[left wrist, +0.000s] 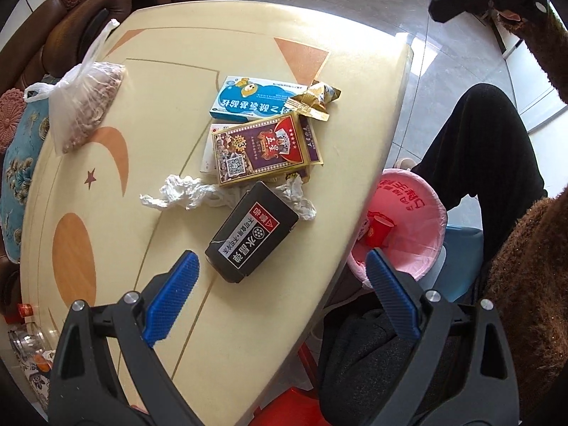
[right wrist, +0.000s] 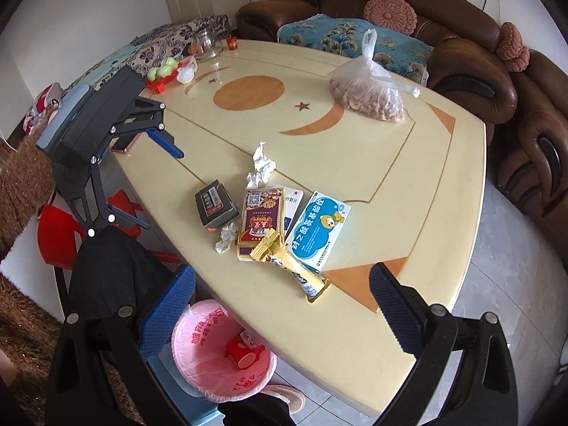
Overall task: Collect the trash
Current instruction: 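Move both tools back over the table toward the remaining trash, then grasp the black box with the left tool while the right tool grasps the yellow wrapper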
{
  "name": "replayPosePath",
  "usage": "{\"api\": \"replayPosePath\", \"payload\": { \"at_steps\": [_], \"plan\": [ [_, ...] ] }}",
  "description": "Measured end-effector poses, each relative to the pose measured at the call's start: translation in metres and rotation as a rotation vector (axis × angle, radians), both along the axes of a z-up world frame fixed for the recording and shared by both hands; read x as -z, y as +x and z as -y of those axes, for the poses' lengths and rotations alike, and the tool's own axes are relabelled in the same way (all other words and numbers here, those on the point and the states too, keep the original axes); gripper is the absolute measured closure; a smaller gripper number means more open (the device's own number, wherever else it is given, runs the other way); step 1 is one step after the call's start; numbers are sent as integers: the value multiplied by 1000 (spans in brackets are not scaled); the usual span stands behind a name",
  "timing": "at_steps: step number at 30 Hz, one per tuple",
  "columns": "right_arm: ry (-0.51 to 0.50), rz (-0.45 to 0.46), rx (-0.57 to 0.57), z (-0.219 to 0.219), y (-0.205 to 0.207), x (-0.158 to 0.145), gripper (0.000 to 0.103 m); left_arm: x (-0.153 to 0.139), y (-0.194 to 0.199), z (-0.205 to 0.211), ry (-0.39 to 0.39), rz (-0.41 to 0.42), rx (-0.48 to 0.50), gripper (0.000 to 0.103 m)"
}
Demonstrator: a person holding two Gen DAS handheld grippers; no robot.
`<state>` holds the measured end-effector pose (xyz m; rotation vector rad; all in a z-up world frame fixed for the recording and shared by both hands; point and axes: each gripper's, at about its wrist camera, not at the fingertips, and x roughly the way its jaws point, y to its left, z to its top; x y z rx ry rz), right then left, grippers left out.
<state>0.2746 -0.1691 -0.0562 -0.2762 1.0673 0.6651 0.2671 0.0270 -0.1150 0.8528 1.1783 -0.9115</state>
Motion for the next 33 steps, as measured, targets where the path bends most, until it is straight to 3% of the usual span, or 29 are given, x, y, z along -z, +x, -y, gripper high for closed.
{"api": "replayPosePath", "payload": {
  "at_steps": [9, 20, 28, 33],
  "plan": [
    [-63, -126, -85, -21, 24, 68, 7, 48, 30, -2, 8, -99, 38, 11],
    [-16, -161, -165, -30, 41, 102, 7, 76, 50, 0, -24, -181, 86, 11],
    [-33, -187, -165, -30, 46, 130, 24, 87, 53, -2, -28, -191, 103, 12],
    [-44, -165, -174, -32, 41, 132, 33, 91, 56, -3, -15, -193, 87, 24]
  ]
}}
